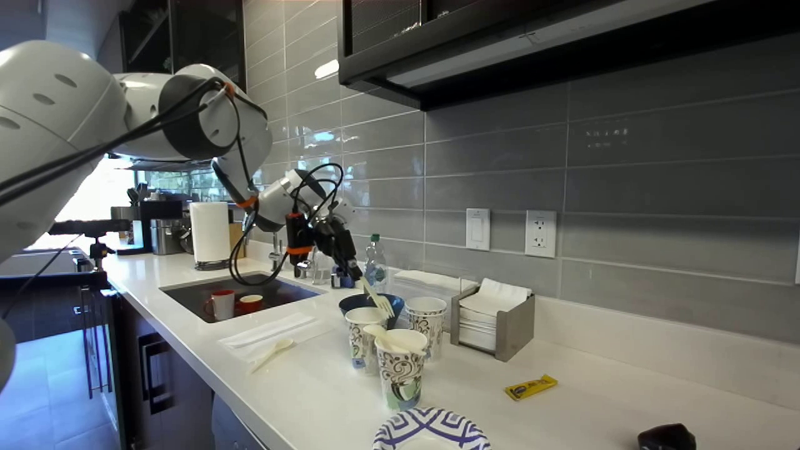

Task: Put the plastic spoons on the paper cups inside the paper cup they were on

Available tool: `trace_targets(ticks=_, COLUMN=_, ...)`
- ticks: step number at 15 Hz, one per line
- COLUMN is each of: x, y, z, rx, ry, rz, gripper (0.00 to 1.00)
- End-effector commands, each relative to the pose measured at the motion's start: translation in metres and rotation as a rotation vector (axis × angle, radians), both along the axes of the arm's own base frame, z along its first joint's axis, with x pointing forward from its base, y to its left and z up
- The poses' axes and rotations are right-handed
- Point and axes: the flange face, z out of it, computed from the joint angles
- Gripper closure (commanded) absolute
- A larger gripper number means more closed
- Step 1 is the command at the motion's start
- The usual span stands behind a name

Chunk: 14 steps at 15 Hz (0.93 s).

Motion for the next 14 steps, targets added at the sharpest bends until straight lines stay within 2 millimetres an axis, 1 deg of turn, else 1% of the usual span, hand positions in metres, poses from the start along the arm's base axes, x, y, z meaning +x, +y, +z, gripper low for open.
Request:
trace_targets(ticks=1, x=0.0, y=0.004, z=0.02, rx=-0.028, ry=-0.043, rz=0.006, gripper=0.99)
trace_targets(ticks=6, x=-0.006, y=0.005, z=0.05, rx=0.007, ry=-0.101, rz=0.009, gripper=0.99)
trace_targets(ticks=11, x=-0.012, y=0.006, z=0.079, rx=0.113, ry=-0.146, rz=0.021, gripper=0.99)
trace_targets(ticks=14, x=-0.014, y=0.004, z=0.09, rx=0.204, ry=-0.177, rz=0.024, gripper=0.99)
